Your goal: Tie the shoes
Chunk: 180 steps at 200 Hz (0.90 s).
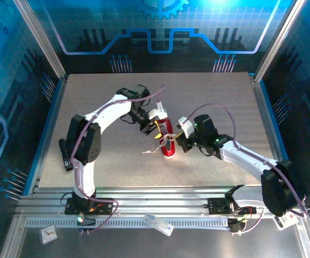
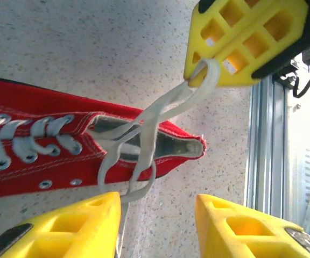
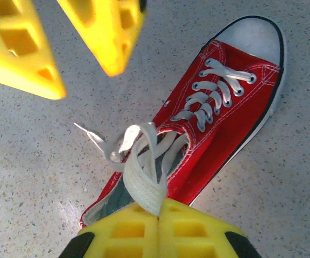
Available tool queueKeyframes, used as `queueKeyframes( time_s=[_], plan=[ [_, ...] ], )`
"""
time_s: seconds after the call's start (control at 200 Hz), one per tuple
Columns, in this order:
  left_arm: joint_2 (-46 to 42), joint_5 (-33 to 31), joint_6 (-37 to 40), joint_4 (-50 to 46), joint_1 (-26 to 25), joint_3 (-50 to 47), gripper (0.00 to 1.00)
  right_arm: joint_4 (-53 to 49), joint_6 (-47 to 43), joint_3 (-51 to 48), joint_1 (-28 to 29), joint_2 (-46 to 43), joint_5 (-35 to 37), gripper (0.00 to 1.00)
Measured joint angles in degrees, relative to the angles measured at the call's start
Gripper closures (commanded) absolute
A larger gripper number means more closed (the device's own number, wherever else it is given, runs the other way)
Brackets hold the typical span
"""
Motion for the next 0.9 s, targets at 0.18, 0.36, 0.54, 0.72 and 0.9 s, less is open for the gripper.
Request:
queueKeyframes(
  time_s=[0.18,0.36,0.54,0.72,0.9],
  plan=[
    [-10.4,-3.0,-0.8,11.4,2.0,-13.6,0.49,-2.2,0.4,0.9,-1.6,0.4,-0.3,1.0],
    [-15.2,-10.4,-1.4,20.8,0.0,-26.7,0.47,-3.1,1.3,1.4,-2.5,2.0,-0.3,1.0],
    [-14.2,-17.7,-2.2,26.9,-5.7,-30.7,0.48,-3.5,2.5,1.5,-2.9,3.0,-0.4,1.0],
    [-8.0,-22.7,-3.0,28.5,-8.5,-27.8,0.47,-3.6,3.7,1.5,-4.0,3.6,-1.0,1.0],
    [-2.0,-27.3,-3.1,27.2,-10.9,-22.6,0.48,-3.8,4.6,1.5,-5.0,3.8,-1.4,1.0]
  ],
)
